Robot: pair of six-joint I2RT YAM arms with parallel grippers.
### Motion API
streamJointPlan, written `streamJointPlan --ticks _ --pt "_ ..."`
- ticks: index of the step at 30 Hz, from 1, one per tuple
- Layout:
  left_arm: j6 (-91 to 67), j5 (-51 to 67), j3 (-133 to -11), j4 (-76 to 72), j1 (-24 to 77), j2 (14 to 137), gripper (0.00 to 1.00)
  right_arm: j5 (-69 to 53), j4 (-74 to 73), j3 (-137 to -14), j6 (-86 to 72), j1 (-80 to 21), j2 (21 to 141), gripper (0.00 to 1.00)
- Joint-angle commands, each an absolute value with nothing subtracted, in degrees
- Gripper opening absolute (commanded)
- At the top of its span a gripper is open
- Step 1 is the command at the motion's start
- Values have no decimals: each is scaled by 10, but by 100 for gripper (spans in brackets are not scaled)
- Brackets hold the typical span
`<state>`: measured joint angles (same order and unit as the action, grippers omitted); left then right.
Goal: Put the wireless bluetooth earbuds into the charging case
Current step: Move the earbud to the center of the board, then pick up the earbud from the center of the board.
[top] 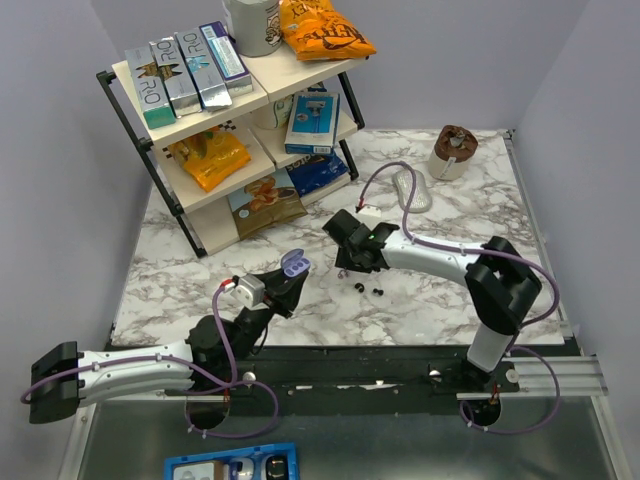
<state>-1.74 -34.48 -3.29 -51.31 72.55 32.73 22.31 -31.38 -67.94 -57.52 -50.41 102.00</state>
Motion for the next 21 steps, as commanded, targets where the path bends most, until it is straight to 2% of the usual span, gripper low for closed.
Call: streamJointPlan --ticks 1,4,6,8,11,12,14,18,21 --pt "-9 -361 10 -522 731 319 0 256 -289 -682 -379 -505 966 50" --pt "-11 -361 14 -522 731 315 0 231 -290 -694 -232 -504 969 44" --pt "-11 -361 17 -523 732 316 0 201 -274 -688 -153 -504 969 44" --pt "-8 -360 16 -523 731 317 0 165 -259 -682 -135 -497 969 45" --pt "-7 -353 10 -518 732 316 0 112 -244 -672 -131 -476 981 40" --pt "-6 -350 6 -515 732 317 0 109 -240 -675 -129 -475 988 31" --pt "-4 -346 4 -512 732 316 0 108 -238 -678 -132 -475 1006 25" --pt "-4 -347 3 -507 737 309 0 135 -252 -685 -158 -474 1021 1" --pt "-4 -351 4 -504 737 303 0 136 -272 -688 -165 -474 1033 1"
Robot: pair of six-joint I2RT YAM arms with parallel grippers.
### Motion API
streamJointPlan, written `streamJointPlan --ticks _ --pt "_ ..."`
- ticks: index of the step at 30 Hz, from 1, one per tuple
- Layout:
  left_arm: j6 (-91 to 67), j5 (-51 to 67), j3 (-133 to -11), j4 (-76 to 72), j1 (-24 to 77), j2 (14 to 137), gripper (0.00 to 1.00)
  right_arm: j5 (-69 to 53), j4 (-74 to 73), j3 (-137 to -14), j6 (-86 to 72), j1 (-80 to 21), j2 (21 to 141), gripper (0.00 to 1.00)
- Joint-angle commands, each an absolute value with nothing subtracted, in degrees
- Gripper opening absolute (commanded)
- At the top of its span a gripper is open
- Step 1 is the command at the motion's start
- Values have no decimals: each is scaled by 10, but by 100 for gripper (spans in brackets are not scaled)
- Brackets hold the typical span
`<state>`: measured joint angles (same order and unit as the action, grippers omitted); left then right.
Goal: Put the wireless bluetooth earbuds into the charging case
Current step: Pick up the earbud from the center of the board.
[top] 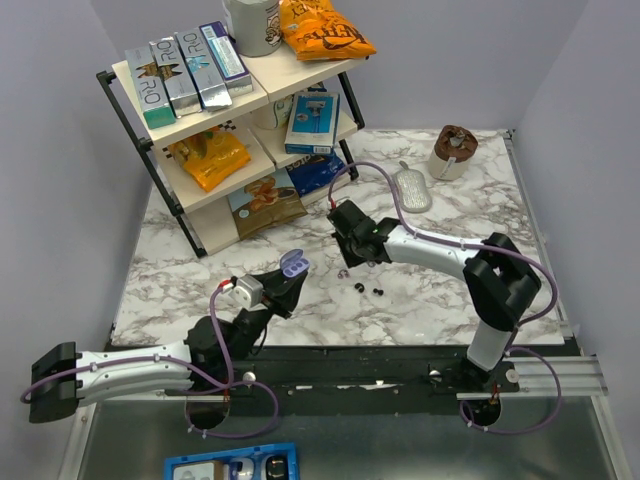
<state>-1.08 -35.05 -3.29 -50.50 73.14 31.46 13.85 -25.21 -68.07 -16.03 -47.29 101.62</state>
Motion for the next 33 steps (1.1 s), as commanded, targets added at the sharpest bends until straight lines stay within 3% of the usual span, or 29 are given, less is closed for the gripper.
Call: streamJointPlan --ticks 1,11,25,27,31,33 --pt "-4 -352 6 -506 737 302 0 131 -272 -685 -167 -474 1034 1" --pt "-11 -353 11 -520 738 316 0 44 -236 -641 -186 -477 1038 2" --pt "-18 -356 14 -521 741 322 0 32 -241 -680 -210 -513 1036 5" --pt "-18 -358 14 -519 743 318 0 47 -243 -674 -210 -512 1008 8" --pt "-16 -358 12 -510 744 309 0 69 -246 -657 -189 -511 966 29" --pt "-15 -360 14 -507 744 306 0 75 -248 -657 -184 -505 963 35"
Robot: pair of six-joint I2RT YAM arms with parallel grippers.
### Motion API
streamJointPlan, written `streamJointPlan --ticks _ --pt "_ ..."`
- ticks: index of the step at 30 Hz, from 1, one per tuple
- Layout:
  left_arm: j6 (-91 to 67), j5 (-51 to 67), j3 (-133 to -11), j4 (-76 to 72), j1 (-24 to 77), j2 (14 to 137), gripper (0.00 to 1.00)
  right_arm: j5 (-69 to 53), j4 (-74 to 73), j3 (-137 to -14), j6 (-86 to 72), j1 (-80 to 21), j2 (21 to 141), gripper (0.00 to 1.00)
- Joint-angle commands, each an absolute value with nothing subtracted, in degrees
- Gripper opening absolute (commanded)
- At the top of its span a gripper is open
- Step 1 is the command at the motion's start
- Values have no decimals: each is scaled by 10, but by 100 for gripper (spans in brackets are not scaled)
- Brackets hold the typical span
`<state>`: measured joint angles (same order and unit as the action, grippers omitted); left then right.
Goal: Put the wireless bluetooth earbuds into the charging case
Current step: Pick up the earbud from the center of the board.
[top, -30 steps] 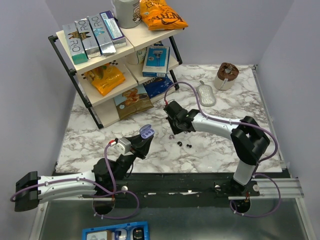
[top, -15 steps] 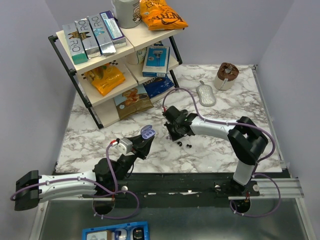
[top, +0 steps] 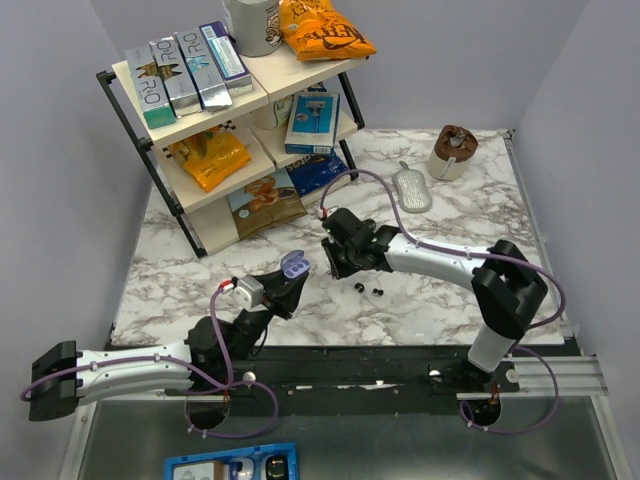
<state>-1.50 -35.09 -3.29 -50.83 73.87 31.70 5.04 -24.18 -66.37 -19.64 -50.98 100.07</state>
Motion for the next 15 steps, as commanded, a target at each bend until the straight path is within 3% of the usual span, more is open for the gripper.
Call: streamJointPlan --ticks 1,15 --pt "-16 -360 14 -507 743 307 0 73 -249 -660 -182 -495 971 36" --pt "-5 -369 11 -515 744 330 0 24 -246 -717 -160 -470 1059 44"
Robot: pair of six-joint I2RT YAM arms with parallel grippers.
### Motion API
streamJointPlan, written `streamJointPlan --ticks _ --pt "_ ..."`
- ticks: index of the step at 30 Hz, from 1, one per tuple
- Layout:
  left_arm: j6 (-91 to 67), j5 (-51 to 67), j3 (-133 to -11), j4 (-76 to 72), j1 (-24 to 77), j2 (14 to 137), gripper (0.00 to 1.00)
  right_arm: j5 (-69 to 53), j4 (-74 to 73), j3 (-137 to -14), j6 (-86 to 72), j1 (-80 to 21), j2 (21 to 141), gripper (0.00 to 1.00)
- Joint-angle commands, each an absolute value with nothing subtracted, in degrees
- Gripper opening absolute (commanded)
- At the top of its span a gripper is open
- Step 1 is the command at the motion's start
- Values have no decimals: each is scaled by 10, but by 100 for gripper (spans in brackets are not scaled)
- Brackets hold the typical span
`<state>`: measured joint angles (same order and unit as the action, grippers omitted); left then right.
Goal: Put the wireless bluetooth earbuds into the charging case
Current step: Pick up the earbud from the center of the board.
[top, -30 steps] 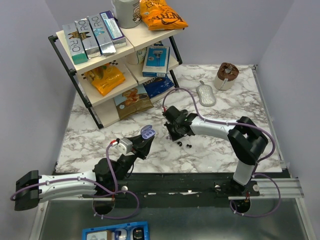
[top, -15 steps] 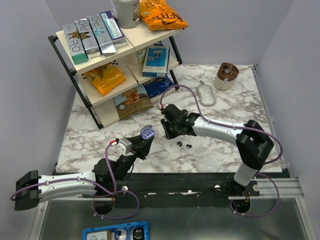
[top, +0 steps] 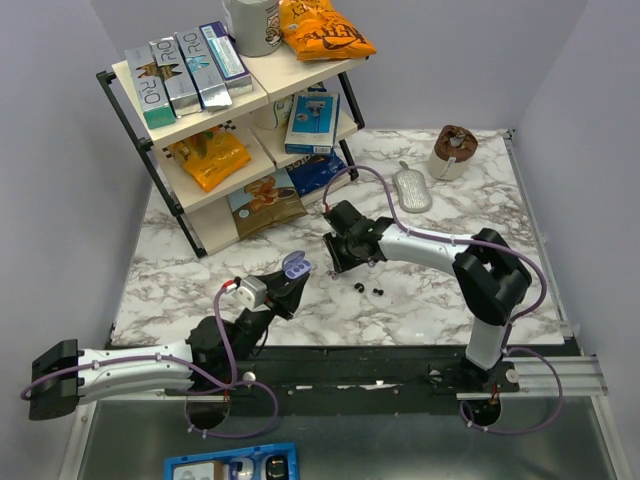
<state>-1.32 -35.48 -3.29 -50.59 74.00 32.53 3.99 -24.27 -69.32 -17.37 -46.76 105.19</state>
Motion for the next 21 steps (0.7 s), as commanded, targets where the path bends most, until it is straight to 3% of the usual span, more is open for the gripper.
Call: streamJointPlan --ticks 1,21 --pt "-5 -369 11 -517 744 332 0 23 -247 -719 -158 -469 1062 46" --pt "-8 -365 17 -518 744 330 0 -14 -224 -674 -172 -470 1073 46"
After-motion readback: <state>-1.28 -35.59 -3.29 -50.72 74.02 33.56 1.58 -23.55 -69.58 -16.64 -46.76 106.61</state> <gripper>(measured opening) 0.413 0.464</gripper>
